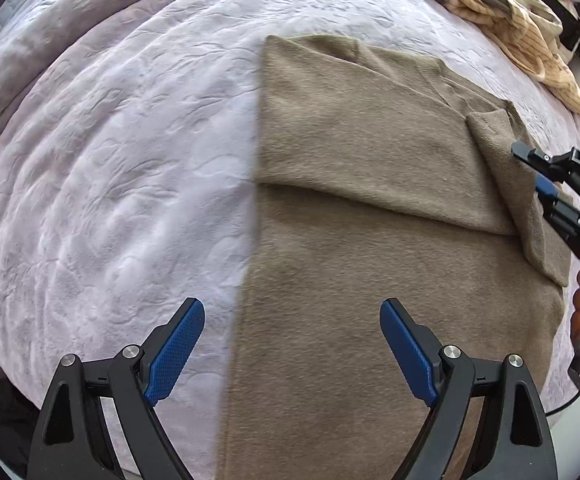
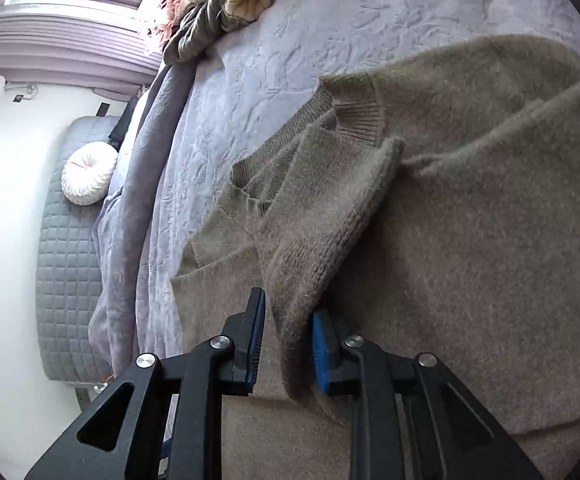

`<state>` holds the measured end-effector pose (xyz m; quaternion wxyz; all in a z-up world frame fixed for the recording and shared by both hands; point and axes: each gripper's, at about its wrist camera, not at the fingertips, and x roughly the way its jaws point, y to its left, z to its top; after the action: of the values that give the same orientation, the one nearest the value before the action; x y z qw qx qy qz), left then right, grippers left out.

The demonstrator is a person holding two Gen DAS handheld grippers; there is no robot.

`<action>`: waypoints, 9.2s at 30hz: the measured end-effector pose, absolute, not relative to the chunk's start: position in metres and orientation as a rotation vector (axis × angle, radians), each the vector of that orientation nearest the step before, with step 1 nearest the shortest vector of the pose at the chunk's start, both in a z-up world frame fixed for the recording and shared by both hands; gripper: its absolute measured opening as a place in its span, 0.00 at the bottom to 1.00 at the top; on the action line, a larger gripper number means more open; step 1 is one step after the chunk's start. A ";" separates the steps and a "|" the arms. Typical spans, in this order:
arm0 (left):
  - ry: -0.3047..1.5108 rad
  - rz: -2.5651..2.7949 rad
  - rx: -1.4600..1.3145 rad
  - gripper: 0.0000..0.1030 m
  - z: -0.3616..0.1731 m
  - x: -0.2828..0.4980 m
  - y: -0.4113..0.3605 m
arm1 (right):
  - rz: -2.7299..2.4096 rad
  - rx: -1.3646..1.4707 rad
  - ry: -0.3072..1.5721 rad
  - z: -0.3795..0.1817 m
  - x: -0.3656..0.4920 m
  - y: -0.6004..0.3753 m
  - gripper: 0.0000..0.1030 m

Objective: Fold small clothes
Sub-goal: 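Fold the held sleeve across the sweater body and open the right gripper, then grasp the sweater side edge with the right gripper and fold it inward, then open the right gripper and withdraw both tools from the folded strip, then grasp the sweater hem with both grippers and lift it toward the collar, then lay the held hem over the collar and open both grippers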

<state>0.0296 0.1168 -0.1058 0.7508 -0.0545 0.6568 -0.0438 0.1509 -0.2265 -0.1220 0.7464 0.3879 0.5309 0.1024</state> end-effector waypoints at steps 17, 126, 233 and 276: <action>1.387 -0.184 -0.273 0.87 -0.084 0.035 0.140 | 0.390 0.256 1.337 -0.114 0.078 -0.150 0.19; 1.406 -0.185 -0.168 0.15 -0.110 0.016 0.145 | -0.432 0.729 1.375 -0.117 -0.051 -0.353 0.53; 1.709 -0.797 -0.337 0.11 -0.105 -0.128 0.161 | 0.377 1.109 1.503 -0.117 -0.200 -0.266 0.11; 1.365 -0.433 -0.310 0.14 -0.111 0.197 0.060 | 0.113 1.272 1.057 -0.141 0.116 -0.400 0.15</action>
<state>0.1969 0.0604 -0.1112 0.7435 -0.1414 0.6230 -0.1976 0.1161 -0.3995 -0.1407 0.6756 0.5658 0.4700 0.0502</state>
